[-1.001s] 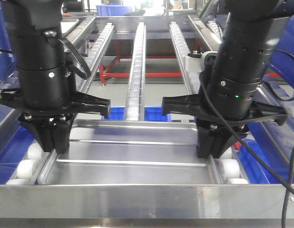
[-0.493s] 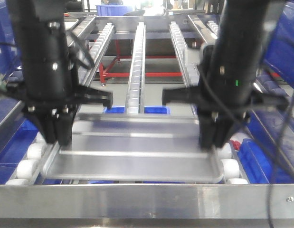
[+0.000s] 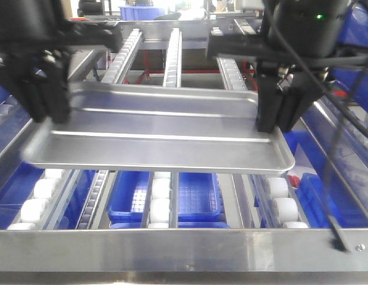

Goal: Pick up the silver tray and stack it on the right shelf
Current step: 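Lift the silver tray with both grippers and pull it toward the robot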

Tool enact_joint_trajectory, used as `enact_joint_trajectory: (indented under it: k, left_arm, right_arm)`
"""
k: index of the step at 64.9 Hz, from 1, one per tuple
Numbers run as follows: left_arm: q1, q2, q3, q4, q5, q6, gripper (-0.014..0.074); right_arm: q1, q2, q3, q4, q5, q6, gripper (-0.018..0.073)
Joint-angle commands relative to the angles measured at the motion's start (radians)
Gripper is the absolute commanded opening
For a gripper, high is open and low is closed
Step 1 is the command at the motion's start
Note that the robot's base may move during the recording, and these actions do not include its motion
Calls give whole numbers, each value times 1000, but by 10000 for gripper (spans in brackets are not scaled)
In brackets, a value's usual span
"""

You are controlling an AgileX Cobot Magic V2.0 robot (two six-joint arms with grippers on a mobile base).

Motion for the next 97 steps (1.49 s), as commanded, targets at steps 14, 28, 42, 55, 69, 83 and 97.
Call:
enact_joint_trajectory:
  k: [14,28,42,55,69,83,97]
  left_arm:
    - [-112,-236,181,-8,23,-166,-99]
    - [-259,-333,264,61,89,-327,-99]
    - [-440,-343,298,124,166,-507,-100]
    - [-538,-343,300,122,166,-594,-100]
    - [-556,-343,300,133,167,-603,-100]
    - [-556,-343,300,136,170,-571,-99]
    - [-556,-343,300,138,172,-566,-100]
  right_arm:
    - [171,-208,173,-66,-47,247,59]
    - [278,-326,271,-127,20,360,59]
    - [375,-395,338,-118,55,435,59]
    - [474,-433,370,-166,100,537,59]
    - [526,-435,370,-206,110,572,59]
    - [526,-435,370,-208,111,572,59]
    - [526,-435,370,-208,107,572,59]
